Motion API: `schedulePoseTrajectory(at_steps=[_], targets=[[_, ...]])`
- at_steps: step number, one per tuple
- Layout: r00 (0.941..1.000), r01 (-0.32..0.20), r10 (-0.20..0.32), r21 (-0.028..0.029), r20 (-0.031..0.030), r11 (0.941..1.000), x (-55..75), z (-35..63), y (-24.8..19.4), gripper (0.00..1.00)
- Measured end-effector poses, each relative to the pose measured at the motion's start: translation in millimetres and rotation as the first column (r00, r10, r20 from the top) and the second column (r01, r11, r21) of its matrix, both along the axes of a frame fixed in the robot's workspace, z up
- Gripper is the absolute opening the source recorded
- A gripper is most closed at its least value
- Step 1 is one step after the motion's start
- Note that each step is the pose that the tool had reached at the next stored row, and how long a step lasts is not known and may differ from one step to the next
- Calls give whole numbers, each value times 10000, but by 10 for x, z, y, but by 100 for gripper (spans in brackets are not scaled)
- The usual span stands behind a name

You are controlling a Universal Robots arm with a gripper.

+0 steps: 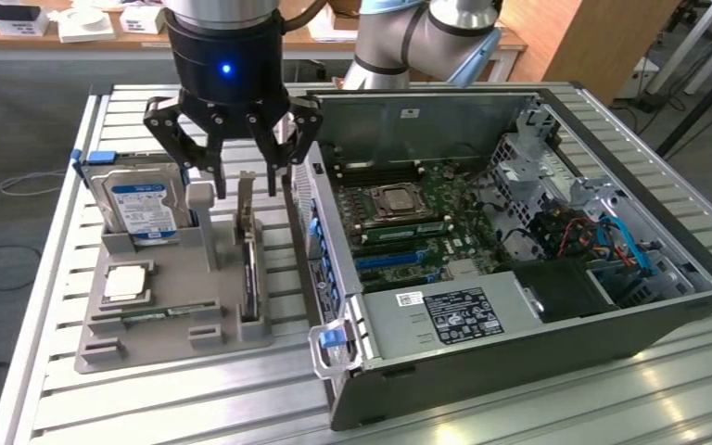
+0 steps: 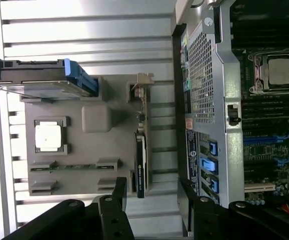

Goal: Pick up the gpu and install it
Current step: 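Pick up the gpu and move the gpu toward the slot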

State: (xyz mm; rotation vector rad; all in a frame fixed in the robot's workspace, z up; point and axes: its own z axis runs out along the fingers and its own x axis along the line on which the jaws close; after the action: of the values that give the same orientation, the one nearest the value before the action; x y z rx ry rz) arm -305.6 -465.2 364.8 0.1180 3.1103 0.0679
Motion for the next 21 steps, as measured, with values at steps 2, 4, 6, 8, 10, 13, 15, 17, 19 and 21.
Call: schedulePoseTrajectory(at_steps=[2,4,6,8,10,13,15,17,19,21], targets=[[10000,0,0,-2,-1,10000,0,-36,0,53],[10000,0,0,-4,0,10000,-1,-73,0,53],[10000,0,0,-4,0,10000,-1,-110,0,53],[10000,0,0,-4,0,10000,-1,-146,0,53],[10000,0,0,-5,-1,10000,-2,-182,0,53],[10000,0,0,-6,0,10000,-5,-236,0,53],[10000,0,0,-5,0,10000,-9,-274,-2,53],[10000,0,0,-6,0,10000,-14,-309,-5,53],[10000,0,0,-5,1,10000,-18,-346,-7,53],[10000,0,0,-6,0,10000,-23,-383,-9,53]])
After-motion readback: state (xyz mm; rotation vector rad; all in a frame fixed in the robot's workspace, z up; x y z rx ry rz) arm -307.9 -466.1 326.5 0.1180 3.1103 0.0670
